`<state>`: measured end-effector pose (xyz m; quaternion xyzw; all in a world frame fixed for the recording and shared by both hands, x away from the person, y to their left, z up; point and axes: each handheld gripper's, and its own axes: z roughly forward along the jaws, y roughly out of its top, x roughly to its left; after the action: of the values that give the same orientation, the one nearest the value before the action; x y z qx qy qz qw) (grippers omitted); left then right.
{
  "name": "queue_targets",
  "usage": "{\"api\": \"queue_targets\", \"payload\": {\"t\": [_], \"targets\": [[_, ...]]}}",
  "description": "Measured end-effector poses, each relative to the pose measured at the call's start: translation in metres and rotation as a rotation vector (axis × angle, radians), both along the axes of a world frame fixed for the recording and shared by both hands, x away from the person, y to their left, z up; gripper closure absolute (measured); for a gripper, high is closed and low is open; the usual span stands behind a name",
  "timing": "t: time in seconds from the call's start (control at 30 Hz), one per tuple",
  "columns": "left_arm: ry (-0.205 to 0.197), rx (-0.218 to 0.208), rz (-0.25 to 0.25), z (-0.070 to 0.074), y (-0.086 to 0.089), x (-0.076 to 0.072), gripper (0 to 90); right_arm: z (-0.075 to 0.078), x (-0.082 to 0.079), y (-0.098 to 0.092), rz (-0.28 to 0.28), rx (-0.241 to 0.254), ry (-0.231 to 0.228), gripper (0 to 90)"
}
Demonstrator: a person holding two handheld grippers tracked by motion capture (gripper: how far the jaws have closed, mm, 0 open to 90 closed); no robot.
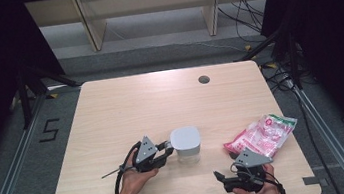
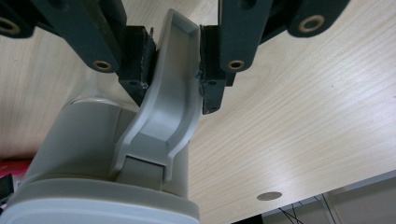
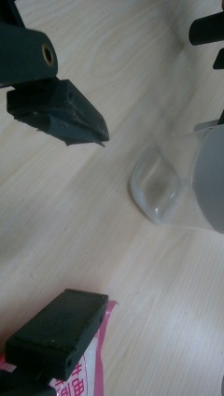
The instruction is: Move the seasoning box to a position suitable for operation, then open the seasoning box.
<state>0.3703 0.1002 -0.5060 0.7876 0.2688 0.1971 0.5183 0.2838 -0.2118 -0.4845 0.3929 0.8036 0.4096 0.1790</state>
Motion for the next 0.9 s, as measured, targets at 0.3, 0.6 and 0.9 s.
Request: {"api": "queue_targets", "payload": {"t": [0.3, 0.6, 0.9], "targets": [[0.016, -0.012, -0.007, 0.002, 0.002, -0.001, 60.1, -0.001, 0.003, -0.001, 0.023, 0.005, -0.016, 18.9], [0.05, -0.011, -0.039, 0.015, 0.006, -0.011, 44.2, 0.0, 0.002, -0.001, 0.015, -0.008, -0.019, 18.8], [0.037, 0.006, -0.019, 0.028, 0.011, -0.018, 39.5, 0.0, 0.003, -0.002, 0.022, -0.008, -0.022, 18.6]]}}
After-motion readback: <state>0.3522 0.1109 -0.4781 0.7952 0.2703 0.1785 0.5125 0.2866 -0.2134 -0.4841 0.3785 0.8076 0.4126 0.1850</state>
